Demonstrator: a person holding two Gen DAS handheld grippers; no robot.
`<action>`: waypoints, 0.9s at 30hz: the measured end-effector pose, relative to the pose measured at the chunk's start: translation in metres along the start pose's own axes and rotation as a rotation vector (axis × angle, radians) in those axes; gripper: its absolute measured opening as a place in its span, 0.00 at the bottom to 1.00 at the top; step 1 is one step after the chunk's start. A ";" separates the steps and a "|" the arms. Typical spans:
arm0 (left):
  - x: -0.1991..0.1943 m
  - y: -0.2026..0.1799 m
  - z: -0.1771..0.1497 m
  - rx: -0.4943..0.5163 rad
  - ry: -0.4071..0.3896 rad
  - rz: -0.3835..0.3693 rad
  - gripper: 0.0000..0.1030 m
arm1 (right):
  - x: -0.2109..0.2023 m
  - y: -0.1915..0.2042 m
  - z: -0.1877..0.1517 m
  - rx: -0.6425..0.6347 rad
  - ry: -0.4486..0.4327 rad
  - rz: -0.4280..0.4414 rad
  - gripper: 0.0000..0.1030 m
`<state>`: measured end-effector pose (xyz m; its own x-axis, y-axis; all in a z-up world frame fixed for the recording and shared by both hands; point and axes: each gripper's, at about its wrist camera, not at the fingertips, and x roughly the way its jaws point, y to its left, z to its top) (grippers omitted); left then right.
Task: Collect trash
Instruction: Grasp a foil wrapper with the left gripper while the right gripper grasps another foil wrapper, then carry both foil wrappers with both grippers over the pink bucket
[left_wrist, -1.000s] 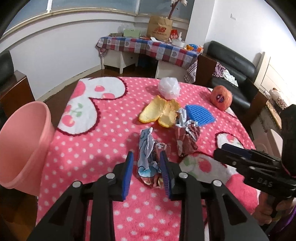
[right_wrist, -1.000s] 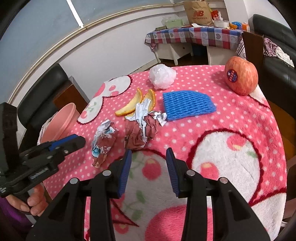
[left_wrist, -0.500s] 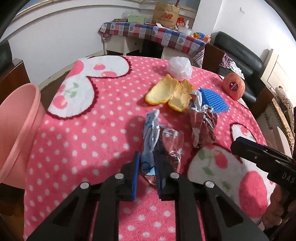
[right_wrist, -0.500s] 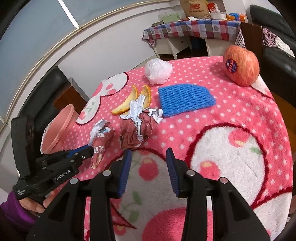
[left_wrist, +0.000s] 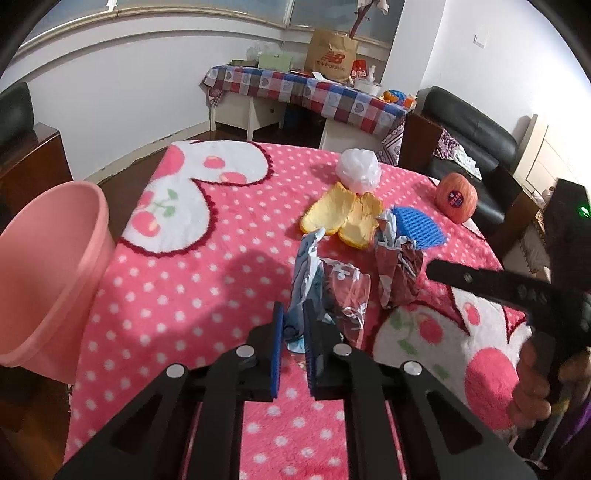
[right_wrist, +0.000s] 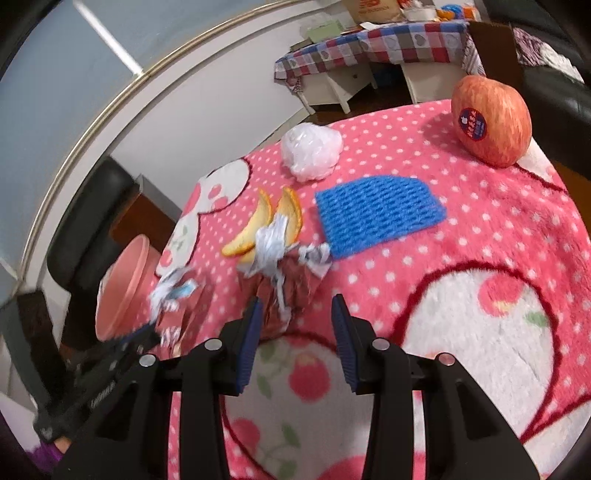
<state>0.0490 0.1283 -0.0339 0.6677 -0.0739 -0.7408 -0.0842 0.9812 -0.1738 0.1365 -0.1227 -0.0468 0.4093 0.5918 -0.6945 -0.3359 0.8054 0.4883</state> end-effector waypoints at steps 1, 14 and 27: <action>-0.001 0.001 0.000 -0.001 -0.001 -0.001 0.09 | 0.003 -0.001 0.002 0.013 0.004 -0.002 0.38; -0.013 0.009 -0.006 -0.028 -0.025 -0.011 0.09 | 0.028 0.008 0.001 0.010 0.045 -0.012 0.25; -0.032 0.012 -0.007 -0.035 -0.067 -0.013 0.09 | -0.006 0.016 -0.012 -0.058 0.009 -0.014 0.19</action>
<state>0.0216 0.1414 -0.0163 0.7165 -0.0736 -0.6937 -0.1004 0.9732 -0.2069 0.1185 -0.1135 -0.0406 0.4064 0.5803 -0.7058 -0.3793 0.8099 0.4475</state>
